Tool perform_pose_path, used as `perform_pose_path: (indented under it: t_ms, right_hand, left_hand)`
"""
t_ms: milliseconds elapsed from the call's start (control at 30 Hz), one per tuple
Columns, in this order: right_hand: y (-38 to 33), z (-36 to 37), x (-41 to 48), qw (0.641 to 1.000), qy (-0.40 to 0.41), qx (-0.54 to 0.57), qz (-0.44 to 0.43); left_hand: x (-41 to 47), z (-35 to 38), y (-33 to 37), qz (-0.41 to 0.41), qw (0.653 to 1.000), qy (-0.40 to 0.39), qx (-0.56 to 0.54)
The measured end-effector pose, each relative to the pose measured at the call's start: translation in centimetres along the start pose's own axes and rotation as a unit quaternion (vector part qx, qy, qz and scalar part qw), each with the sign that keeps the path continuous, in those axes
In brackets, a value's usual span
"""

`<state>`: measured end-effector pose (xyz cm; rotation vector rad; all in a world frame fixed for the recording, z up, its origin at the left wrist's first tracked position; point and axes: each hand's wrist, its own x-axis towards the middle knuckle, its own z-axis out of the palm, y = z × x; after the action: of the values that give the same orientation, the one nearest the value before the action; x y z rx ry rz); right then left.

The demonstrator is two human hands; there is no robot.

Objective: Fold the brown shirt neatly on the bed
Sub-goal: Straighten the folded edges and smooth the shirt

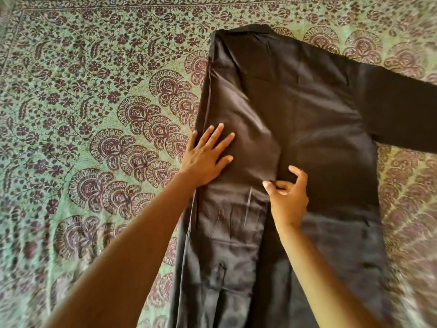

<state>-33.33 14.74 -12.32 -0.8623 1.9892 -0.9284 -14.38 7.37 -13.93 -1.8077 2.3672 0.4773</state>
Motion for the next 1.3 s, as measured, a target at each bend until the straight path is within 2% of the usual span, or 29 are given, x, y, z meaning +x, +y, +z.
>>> perform_pose_path:
  t_ms: [67, 133, 200, 267, 367, 433, 500, 600, 667, 700, 767, 833, 867, 967, 1067, 1200, 1233, 1300]
  right_hand:
    - [0.1, -0.1, -0.6, 0.993, 0.056, -0.084, -0.069]
    - [0.2, -0.1, -1.1, 0.957, 0.076, -0.190, -0.203]
    - [-0.3, 0.2, -0.8, 0.924, 0.020, -0.210, -0.320]
    - [-1.4, 1.0, 0.0, 0.893, -0.097, -0.198, -0.393]
    - [-2.8, 2.4, 1.4, 0.837, -0.291, -0.272, -0.375]
    - [-2.5, 3.0, 2.1, 0.776, -0.355, -0.389, -0.346]
    - [-2.1, 3.0, 2.4, 0.742, -0.361, -0.443, -0.350]
    - [-2.4, 3.1, 1.7, 0.723, -0.337, -0.490, -0.351]
    - [-2.8, 3.3, 0.6, 0.710, -0.295, -0.521, -0.371]
    - [-2.7, 3.3, -0.3, 0.701, -0.278, -0.525, -0.396]
    - [-2.0, 3.4, -2.2, 0.672, -0.279, -0.504, -0.465]
    - [-0.5, 3.3, -3.3, 0.632, -0.302, -0.495, -0.514]
    - [0.2, 3.0, -3.3, 0.618, -0.313, -0.505, -0.515]
    - [1.1, 2.3, -1.6, 0.624, -0.328, -0.528, -0.472]
    - [1.2, 2.8, -1.1, 0.611, -0.320, -0.546, -0.476]
    - [0.9, 2.7, -1.6, 0.610, -0.316, -0.565, -0.457]
    - [0.7, 2.7, -1.8, 0.609, -0.315, -0.568, -0.455]
    - [0.7, 2.6, -2.4, 0.626, -0.307, -0.548, -0.463]
  left_hand:
    - [0.5, -1.4, 0.2, 0.007, 0.999, -0.032, -0.014]
    - [-0.1, -2.5, 0.5, 0.008, 0.999, -0.025, -0.018]
    - [-1.9, -3.0, 0.8, 0.004, 0.999, 0.002, -0.032]
    - [-5.1, -2.5, 1.5, 0.035, 0.998, 0.030, -0.045]
    - [-11.6, 0.5, 3.1, 0.158, 0.987, 0.019, 0.002]
    - [-17.1, 3.5, 3.9, 0.204, 0.977, -0.038, 0.044]
    - [-22.9, 6.0, 4.6, 0.236, 0.968, -0.070, 0.056]
    - [-29.1, 7.2, 5.2, 0.295, 0.947, -0.094, 0.082]
    - [-29.8, 6.6, 5.1, 0.323, 0.939, -0.092, 0.078]
    - [-29.3, 6.2, 5.1, 0.318, 0.943, -0.073, 0.068]
    - [-26.6, 5.5, 4.6, 0.245, 0.968, -0.019, 0.040]
    - [-23.7, 4.9, 3.8, 0.164, 0.986, -0.004, 0.031]
    - [-23.1, 5.0, 3.7, 0.157, 0.986, -0.011, 0.046]
    - [-25.3, 7.4, 5.1, 0.243, 0.965, -0.035, 0.095]
    - [-31.3, 10.3, 6.6, 0.292, 0.950, -0.052, 0.094]
    - [-36.3, 11.2, 6.6, 0.376, 0.917, -0.080, 0.106]
    - [-36.2, 10.8, 6.5, 0.386, 0.913, -0.070, 0.108]
    - [-34.3, 9.6, 6.7, 0.357, 0.931, -0.027, 0.079]
